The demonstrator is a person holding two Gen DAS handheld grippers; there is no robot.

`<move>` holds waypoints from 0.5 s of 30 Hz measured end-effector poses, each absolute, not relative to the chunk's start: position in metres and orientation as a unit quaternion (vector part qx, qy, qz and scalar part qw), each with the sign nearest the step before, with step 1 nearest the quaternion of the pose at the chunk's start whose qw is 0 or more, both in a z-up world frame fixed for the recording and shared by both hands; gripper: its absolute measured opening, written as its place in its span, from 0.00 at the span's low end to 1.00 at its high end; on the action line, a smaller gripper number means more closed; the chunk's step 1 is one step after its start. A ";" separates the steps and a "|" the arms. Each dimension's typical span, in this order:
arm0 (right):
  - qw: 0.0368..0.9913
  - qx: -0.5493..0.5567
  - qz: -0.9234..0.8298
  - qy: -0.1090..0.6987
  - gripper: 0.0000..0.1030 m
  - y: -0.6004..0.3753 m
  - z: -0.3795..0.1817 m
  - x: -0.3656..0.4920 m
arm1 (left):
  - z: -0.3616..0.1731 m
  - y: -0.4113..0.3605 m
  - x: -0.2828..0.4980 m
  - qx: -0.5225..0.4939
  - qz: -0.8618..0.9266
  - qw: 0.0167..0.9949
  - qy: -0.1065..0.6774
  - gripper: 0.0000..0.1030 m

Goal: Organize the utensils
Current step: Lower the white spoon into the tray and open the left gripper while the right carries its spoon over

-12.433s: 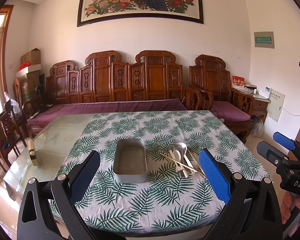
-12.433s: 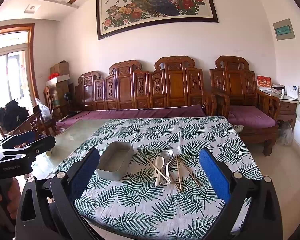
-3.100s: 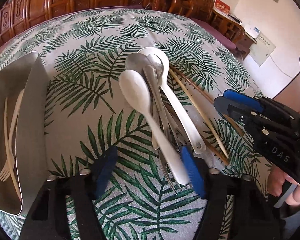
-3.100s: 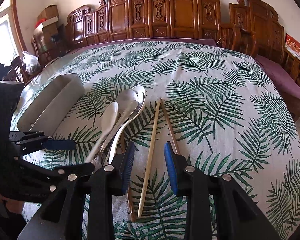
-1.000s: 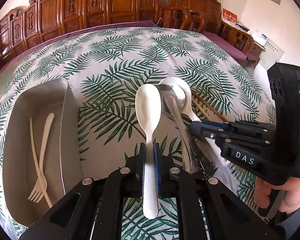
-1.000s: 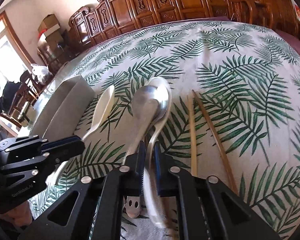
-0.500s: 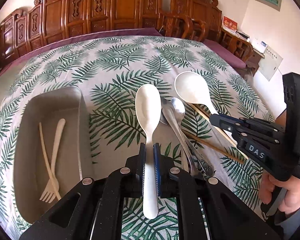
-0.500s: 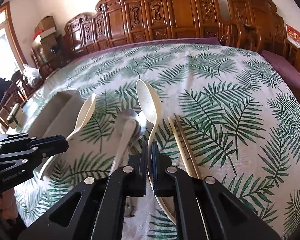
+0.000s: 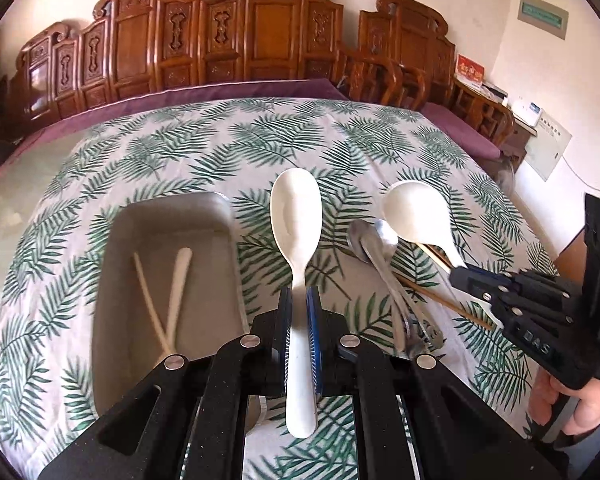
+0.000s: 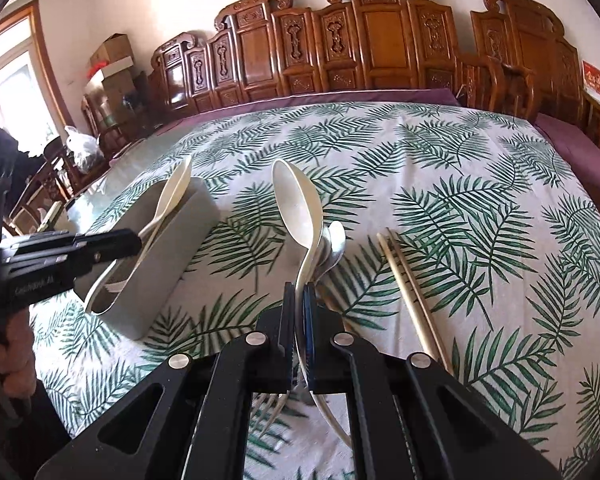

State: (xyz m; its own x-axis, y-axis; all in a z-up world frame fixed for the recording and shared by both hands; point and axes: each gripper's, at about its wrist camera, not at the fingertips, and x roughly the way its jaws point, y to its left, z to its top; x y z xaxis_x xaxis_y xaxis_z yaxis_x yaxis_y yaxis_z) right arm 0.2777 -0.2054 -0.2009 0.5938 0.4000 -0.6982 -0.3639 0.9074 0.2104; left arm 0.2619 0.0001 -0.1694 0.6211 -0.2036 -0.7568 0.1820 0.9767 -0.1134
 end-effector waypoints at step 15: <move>0.893 -0.003 0.258 0.370 0.05 -0.149 -0.160 0.244 | -0.177 0.064 0.265 -0.030 -0.068 0.896 0.438 0.07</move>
State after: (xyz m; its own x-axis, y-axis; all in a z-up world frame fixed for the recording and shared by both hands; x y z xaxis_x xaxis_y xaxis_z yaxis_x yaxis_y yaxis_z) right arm 0.2438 -0.1487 -0.1597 0.5936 0.4582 -0.6616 -0.4632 0.8668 0.1847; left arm 0.2649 0.0638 -0.1767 0.6072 -0.1481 -0.7806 0.0955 0.9890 -0.1134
